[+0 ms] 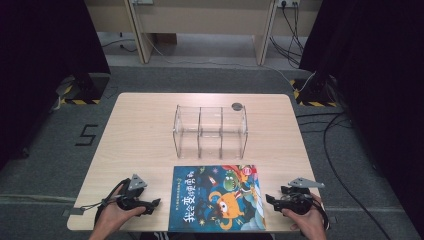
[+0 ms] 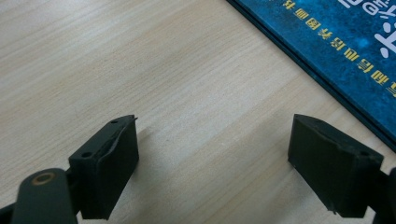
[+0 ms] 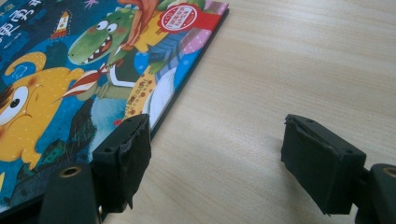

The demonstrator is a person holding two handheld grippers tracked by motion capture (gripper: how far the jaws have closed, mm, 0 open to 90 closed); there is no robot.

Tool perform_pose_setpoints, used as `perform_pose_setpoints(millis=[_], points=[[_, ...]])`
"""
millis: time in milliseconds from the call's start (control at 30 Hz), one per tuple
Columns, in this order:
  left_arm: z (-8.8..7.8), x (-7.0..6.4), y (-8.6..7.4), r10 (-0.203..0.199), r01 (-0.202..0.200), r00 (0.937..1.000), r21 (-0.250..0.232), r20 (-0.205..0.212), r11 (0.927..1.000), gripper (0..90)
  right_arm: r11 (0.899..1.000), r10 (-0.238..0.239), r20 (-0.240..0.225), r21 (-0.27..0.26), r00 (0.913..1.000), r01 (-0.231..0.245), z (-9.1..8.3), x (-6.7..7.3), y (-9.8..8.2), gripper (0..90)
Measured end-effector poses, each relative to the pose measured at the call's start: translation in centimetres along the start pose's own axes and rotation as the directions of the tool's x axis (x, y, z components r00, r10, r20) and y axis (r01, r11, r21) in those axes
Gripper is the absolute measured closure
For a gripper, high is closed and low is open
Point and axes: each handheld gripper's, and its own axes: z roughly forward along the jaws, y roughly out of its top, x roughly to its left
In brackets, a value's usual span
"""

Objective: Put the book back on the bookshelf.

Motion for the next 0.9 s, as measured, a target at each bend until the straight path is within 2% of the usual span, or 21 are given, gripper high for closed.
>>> perform_pose_setpoints(millis=[133, 233, 267, 300, 367, 400, 433, 467, 500, 567, 633, 733, 767, 800, 833, 900], points=[[0.0, -0.1, 0.1, -0.02, 0.021, 0.9996, 0.0, 0.017, 0.9998, 15.4, 1.0, -0.002, -0.002, 0.001, 1.0, 0.002, 0.0, 0.0, 0.0, 25.2], [-0.1, -0.1, 0.1, -0.021, 0.021, 0.9995, 0.002, 0.023, 0.9998, 15.8, 1.0, 0.0, -0.001, 0.0, 1.0, 0.0, 0.0, 0.1, 0.0, 25.4], [-0.1, -0.1, 0.2, -0.043, 0.044, 0.9978, -0.005, 0.05, 0.999, 17.9, 1.0, 0.0, -0.005, -0.001, 1.0, 0.0, 0.0, 0.2, 0.0, 25.6], [-0.1, -0.1, 0.2, -0.043, 0.044, 0.9978, -0.005, 0.05, 0.999, 19.1, 1.0, -0.006, -0.009, -0.001, 0.9999, 0.006, 0.0, 0.2, 0.1, 25.6], [-0.1, -0.2, 0.3, -0.065, 0.066, 0.9942, -0.014, 0.086, 0.9977, 19.9, 1.0, -0.009, -0.01, 0.0, 0.9999, 0.009, 0.1, 0.2, 0.0, 25.6], [-0.2, -0.5, 0.4, -0.083, 0.086, 0.9893, -0.021, 0.12, 0.9961, 21.7, 1.0, -0.009, -0.012, 0.002, 0.9999, 0.009, 0.1, 0.3, 0.1, 25.7], [-0.2, -0.5, 0.4, -0.083, 0.086, 0.9893, -0.021, 0.12, 0.9961, 22.7, 1.0, -0.009, -0.012, 0.002, 0.9999, 0.009, 0.1, 0.3, 0.1, 25.7], [-0.1, -0.8, 0.5, -0.088, 0.093, 0.9846, -0.027, 0.151, 0.9953, 24.0, 1.0, -0.01, -0.018, 0.003, 0.9998, 0.01, 0.2, 0.4, 0.1, 25.8], [-0.1, -0.8, 0.5, -0.088, 0.093, 0.9846, -0.027, 0.151, 0.9953, 24.6, 1.0, -0.01, -0.018, 0.003, 0.9998, 0.01, 0.2, 0.4, 0.1, 25.8], [0.0, -1.2, 0.7, -0.097, 0.104, 0.9787, -0.032, 0.181, 0.9941, 25.5, 1.0, -0.011, -0.02, 0.005, 0.9997, 0.012, 0.2, 0.5, 0.1, 25.9], [0.0, -1.8, 0.8, -0.089, 0.097, 0.9771, -0.035, 0.194, 0.9946, 26.6, 1.0, -0.019, -0.023, 0.001, 0.9995, 0.019, 0.3, 0.5, 0.1, 25.9], [0.4, -3.3, 1.2, -0.069, 0.078, 0.9697, -0.028, 0.234, 0.9966, 29.1, 1.0, -0.023, -0.032, 0.005, 0.9992, 0.023, 0.3, 0.7, 0.1, 26.2], [0.4, -3.3, 1.2, -0.069, 0.078, 0.9697, -0.028, 0.234, 0.9966, 30.4, 1.0, -0.019, -0.036, 0.004, 0.9992, 0.019, 0.4, 0.8, 0.1, 26.3], [0.6, -4.0, 1.3, -0.056, 0.064, 0.9655, -0.024, 0.254, 0.9976, 31.4, 1.0, -0.021, -0.041, 0.0, 0.9989, 0.021, 0.4, 0.8, 0.1, 26.3], [0.6, -4.0, 1.3, -0.056, 0.064, 0.9655, -0.024, 0.254, 0.9976, 32.2, 1.0, -0.025, -0.046, 0.0, 0.9986, 0.025, 0.4, 0.9, 0.2, 26.3], [0.7, -4.8, 1.5, -0.04, 0.045, 0.959, -0.014, 0.281, 0.9989, 33.8, 1.0, -0.026, -0.051, 0.002, 0.9984, 0.026, 0.5, 1.0, 0.2, 26.5]])
